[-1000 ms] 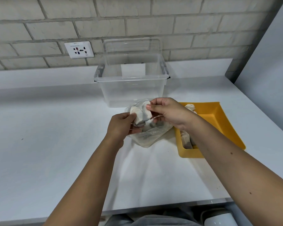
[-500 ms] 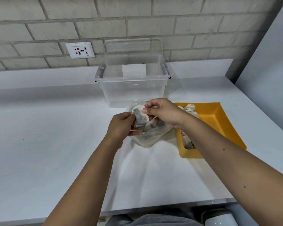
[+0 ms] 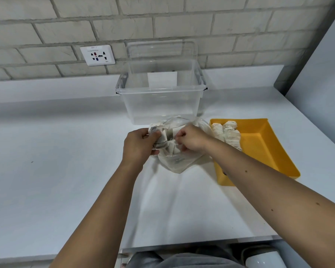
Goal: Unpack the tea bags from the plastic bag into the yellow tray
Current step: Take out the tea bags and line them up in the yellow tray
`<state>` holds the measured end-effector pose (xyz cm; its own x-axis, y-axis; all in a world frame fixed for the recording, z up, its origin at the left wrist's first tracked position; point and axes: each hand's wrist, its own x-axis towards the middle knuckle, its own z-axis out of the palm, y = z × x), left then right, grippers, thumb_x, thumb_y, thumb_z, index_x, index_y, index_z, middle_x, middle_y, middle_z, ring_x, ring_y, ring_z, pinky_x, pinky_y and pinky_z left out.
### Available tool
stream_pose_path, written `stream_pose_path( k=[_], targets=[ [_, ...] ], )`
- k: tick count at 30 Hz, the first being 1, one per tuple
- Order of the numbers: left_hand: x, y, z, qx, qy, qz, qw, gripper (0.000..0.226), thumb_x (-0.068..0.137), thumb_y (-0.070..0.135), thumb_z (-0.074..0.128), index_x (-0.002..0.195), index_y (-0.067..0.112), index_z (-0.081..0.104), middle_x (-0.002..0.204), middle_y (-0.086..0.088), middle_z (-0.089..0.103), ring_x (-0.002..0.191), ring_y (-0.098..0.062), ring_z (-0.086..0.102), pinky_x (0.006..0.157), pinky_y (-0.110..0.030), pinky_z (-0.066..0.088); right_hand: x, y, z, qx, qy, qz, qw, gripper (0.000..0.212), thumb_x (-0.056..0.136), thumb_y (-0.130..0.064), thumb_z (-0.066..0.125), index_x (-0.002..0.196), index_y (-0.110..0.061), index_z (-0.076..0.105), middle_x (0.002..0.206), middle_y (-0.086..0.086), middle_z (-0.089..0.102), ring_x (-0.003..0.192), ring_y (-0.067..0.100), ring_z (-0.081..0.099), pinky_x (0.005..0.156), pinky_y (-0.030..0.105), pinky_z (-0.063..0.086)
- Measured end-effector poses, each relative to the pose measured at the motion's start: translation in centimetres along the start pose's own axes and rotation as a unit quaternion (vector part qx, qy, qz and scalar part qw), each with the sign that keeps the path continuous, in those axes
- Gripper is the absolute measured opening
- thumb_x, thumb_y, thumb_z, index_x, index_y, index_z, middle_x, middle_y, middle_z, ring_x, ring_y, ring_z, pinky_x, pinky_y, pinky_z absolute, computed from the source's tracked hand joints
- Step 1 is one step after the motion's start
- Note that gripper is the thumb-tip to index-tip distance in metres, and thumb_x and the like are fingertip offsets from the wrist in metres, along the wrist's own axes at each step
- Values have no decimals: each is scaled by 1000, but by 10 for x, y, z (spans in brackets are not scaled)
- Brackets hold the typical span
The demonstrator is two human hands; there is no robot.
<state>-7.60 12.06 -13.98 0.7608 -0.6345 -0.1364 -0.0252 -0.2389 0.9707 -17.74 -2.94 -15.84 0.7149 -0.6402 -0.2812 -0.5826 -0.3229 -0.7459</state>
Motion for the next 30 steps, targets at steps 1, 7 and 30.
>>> stream_pose_path(
  k=[1,7,30],
  targets=[
    [1,-1,-1,9,2,6,1000,15,91,18,68,88,5,73,79,-17,71,68,-26,69,65,-35,62,2,1,4,-36,-18,9,999,17,92,-18,60,86,-7,71,85,11,73,81,27,69,78,35,56],
    [0,-3,0,17,-3,2,1000,17,94,18,63,90,5,73,85,-18,71,76,-28,70,63,-31,61,2,-3,17,-124,0,-16,992,18,79,-29,76,82,-18,61,87,-1,62,84,18,58,73,31,45],
    [-25,36,88,-22,-163,46,985,18,98,21,59,101,10,73,87,-7,71,81,-21,70,64,-27,60,-124,77,-136,41,140,-20,989,12,86,-18,73,90,-10,65,73,-1,71,62,6,63,58,13,48]
  ],
)
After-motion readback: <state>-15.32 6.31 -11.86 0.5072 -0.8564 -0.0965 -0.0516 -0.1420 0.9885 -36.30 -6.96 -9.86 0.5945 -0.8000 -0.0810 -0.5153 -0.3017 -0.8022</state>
